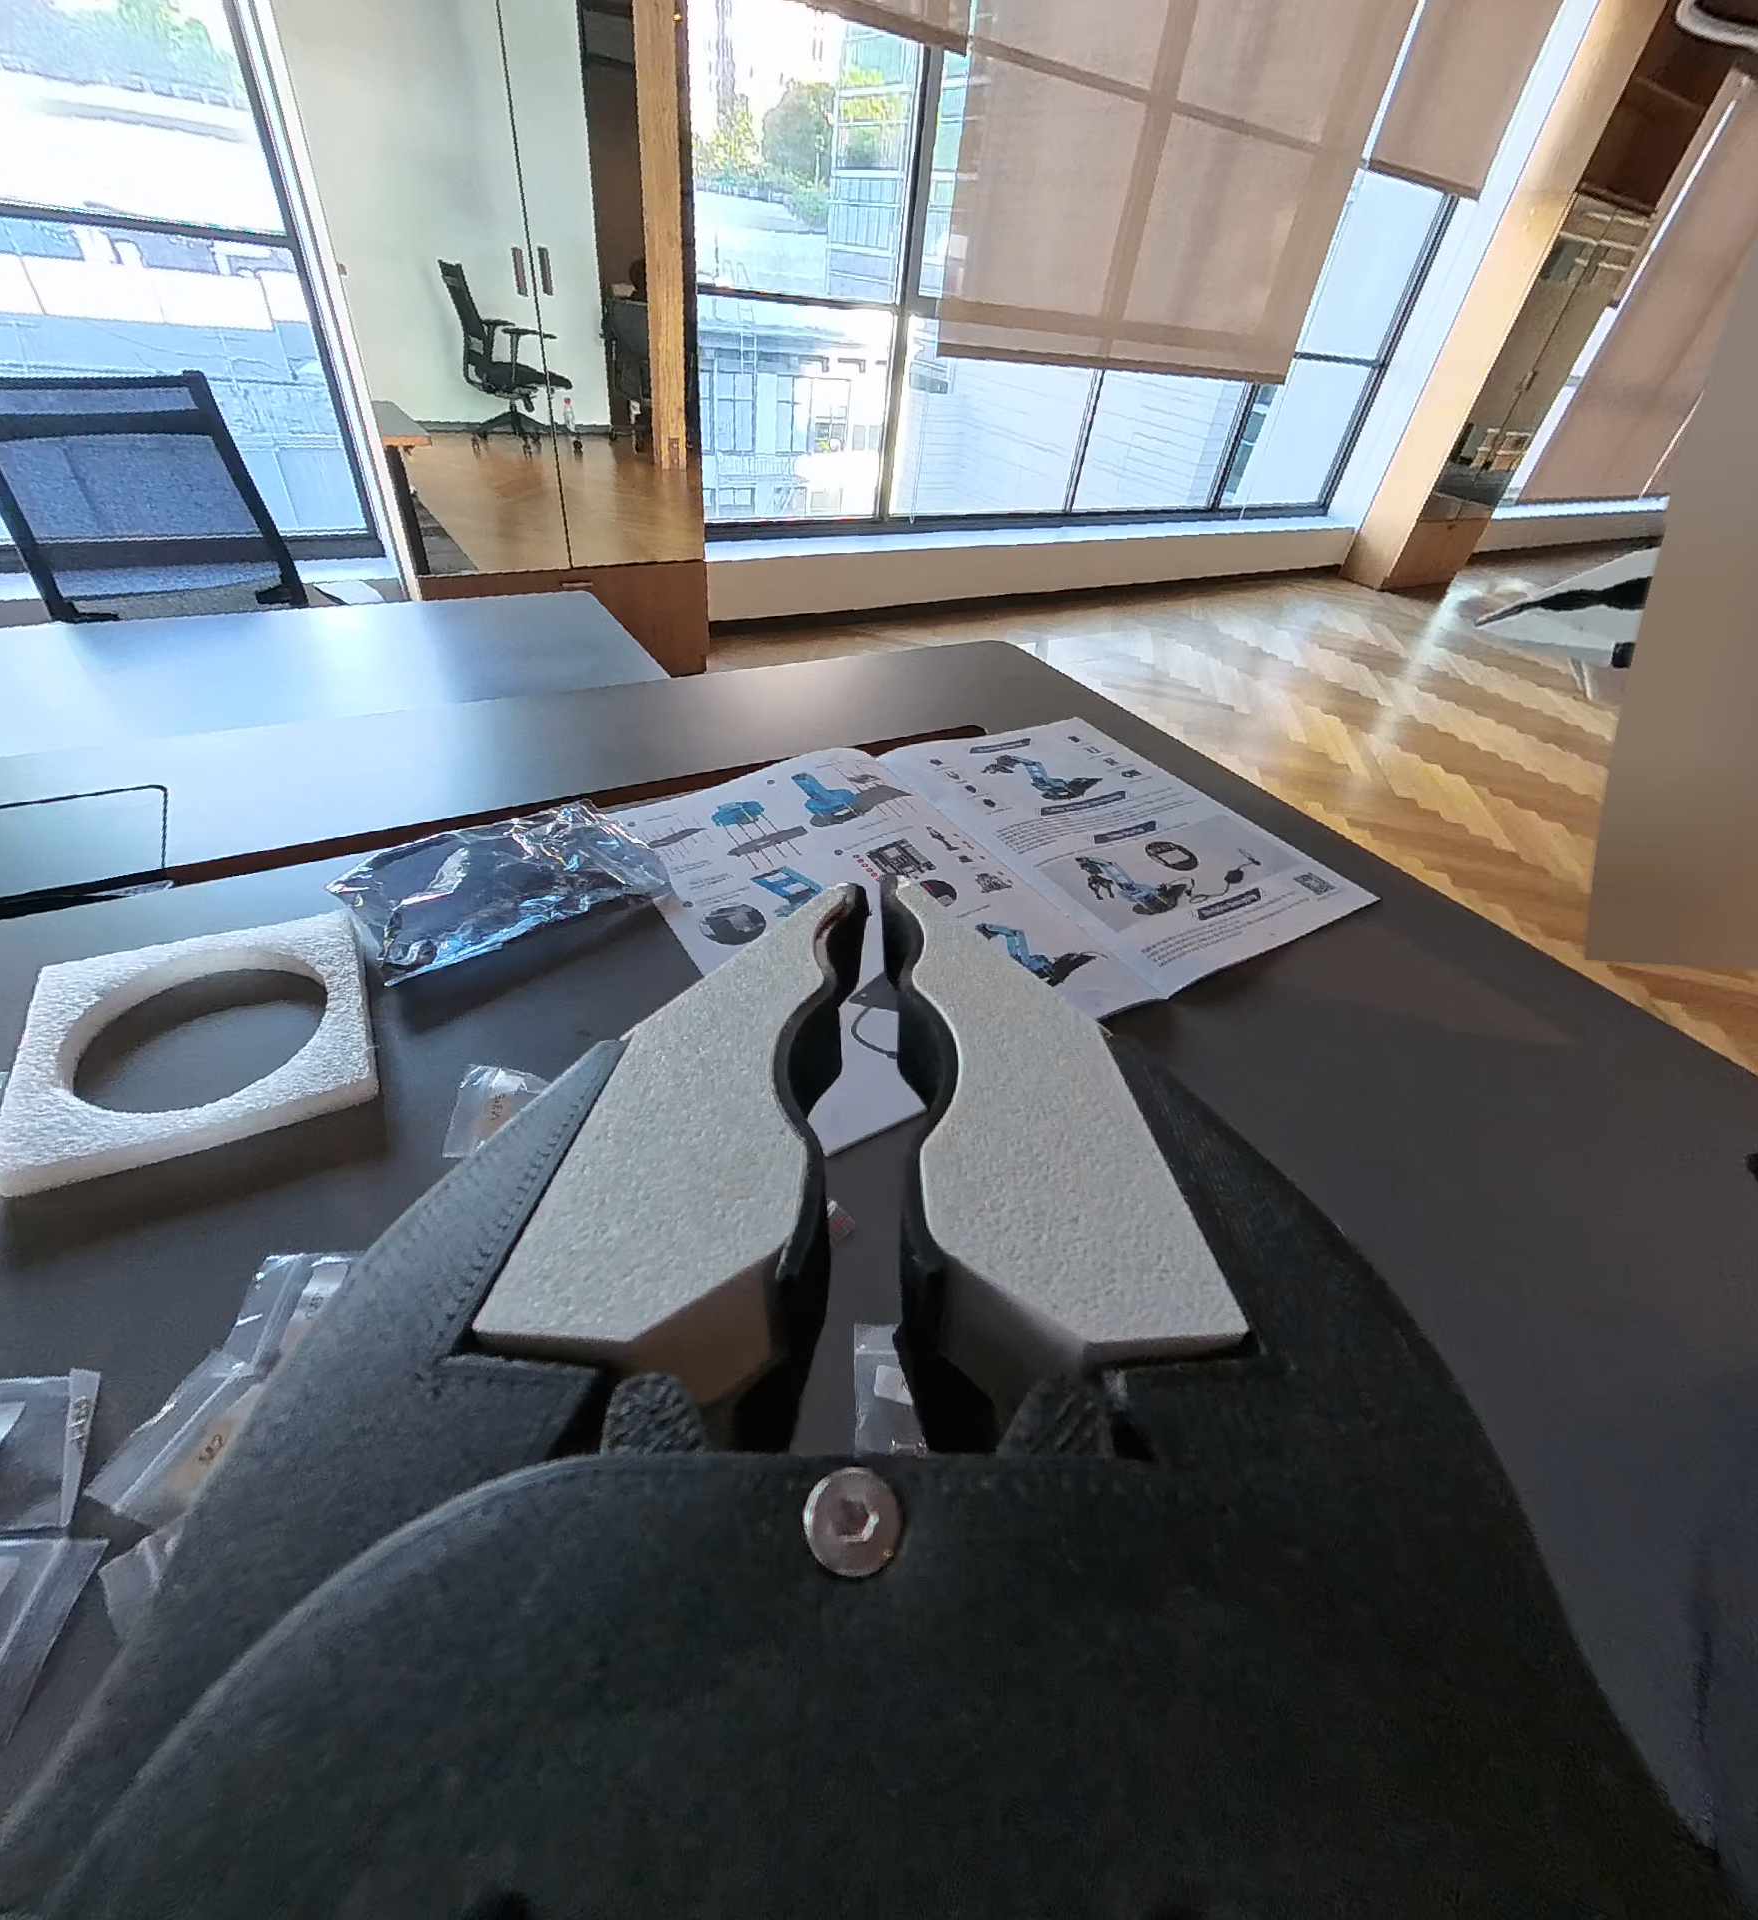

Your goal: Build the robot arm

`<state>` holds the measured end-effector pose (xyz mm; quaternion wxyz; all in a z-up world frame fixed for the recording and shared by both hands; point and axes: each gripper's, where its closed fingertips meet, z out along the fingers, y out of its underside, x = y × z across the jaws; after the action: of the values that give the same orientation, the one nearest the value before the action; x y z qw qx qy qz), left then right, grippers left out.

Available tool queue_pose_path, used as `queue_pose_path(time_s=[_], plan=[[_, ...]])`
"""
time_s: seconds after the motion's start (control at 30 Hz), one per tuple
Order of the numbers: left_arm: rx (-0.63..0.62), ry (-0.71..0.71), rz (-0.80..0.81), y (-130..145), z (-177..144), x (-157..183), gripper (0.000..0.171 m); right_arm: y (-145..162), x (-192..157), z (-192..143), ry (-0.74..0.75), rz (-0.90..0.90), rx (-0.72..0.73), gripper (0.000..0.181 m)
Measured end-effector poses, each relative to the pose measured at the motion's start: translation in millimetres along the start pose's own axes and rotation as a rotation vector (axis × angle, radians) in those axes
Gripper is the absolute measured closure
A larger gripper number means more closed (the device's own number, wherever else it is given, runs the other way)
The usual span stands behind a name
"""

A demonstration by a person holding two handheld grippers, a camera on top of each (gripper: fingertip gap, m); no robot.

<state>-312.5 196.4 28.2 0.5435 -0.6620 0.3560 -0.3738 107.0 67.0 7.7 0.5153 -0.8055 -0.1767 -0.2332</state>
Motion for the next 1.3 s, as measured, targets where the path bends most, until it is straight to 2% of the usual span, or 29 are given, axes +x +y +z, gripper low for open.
queue_pose_path(time_s=[0.63,1.3], plan=[[-0.047,0.012,0.013,19,27,-12,0.168,13,-14,20,-0.031,-0.014,-0.056,0.181],[-0.092,-0.037,0.022,35,20,-21,0.167,10,-35,32,-0.074,-0.048,-0.059,0.181]])
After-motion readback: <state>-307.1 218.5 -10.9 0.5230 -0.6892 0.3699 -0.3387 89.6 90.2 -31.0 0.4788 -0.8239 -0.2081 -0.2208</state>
